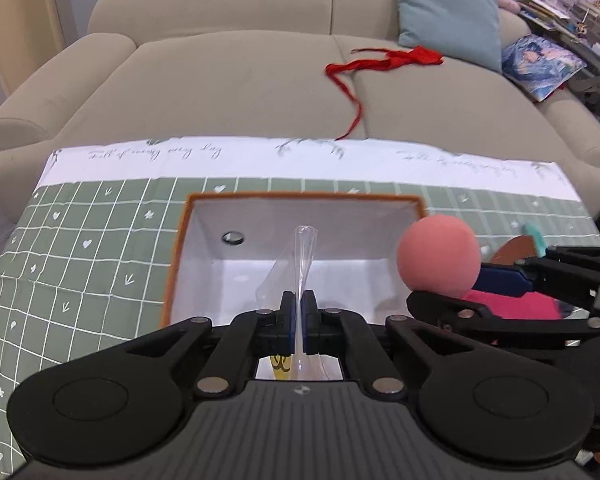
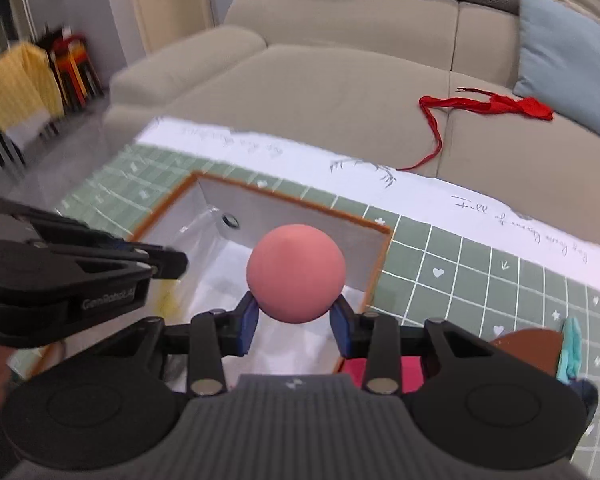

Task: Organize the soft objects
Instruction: 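Carry the clear bag and pink ball in both grippers over the white box, then open both grippers to drop the bag and ball into the white box, then move both grippers back to the remaining soft items on the mat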

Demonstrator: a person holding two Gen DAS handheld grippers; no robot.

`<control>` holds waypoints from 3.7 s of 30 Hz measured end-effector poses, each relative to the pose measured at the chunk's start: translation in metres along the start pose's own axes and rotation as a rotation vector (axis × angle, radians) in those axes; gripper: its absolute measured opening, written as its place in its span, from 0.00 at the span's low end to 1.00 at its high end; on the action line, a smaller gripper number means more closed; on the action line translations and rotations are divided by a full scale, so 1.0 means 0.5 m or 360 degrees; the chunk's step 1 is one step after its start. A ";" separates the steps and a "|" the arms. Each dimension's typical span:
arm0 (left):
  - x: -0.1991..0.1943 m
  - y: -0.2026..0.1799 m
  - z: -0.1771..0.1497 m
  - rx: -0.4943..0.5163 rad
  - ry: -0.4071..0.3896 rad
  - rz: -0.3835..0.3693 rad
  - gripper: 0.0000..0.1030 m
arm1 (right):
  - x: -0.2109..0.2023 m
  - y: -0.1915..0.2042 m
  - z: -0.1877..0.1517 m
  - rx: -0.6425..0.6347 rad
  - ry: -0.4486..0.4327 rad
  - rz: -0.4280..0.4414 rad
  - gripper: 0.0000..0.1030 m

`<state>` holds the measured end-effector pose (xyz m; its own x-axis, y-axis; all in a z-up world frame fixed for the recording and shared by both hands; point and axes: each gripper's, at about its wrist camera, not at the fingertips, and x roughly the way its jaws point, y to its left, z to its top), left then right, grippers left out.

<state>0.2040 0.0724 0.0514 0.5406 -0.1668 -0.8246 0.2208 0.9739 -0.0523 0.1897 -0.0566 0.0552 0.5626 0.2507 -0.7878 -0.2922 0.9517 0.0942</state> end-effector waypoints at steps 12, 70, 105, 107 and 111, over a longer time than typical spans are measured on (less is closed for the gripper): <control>0.151 0.060 -0.012 -0.0054 0.0196 0.0064 0.02 | 0.146 0.032 0.010 -0.0063 0.0268 -0.0114 0.37; 0.113 0.067 0.056 -0.0764 0.0325 -0.0382 0.93 | -0.117 -0.104 -0.040 -0.0070 -0.0272 -0.0150 0.75; 0.139 -0.523 0.088 0.0552 0.0120 -0.0427 0.93 | 0.021 -0.594 -0.354 0.0790 0.0139 -0.0348 0.62; 0.164 -0.539 0.087 0.0627 0.0147 -0.0386 0.93 | 0.024 -0.594 -0.351 0.0762 0.0106 -0.0349 0.53; 0.212 -0.570 0.079 0.0808 0.0161 -0.0232 0.93 | 0.030 -0.589 -0.350 0.0677 0.0099 -0.0361 0.49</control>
<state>0.2302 -0.2288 0.0010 0.3997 -0.2551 -0.8804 0.6661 0.7406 0.0879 0.1488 -0.3639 -0.0911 0.5242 0.0298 -0.8510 0.1820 0.9724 0.1462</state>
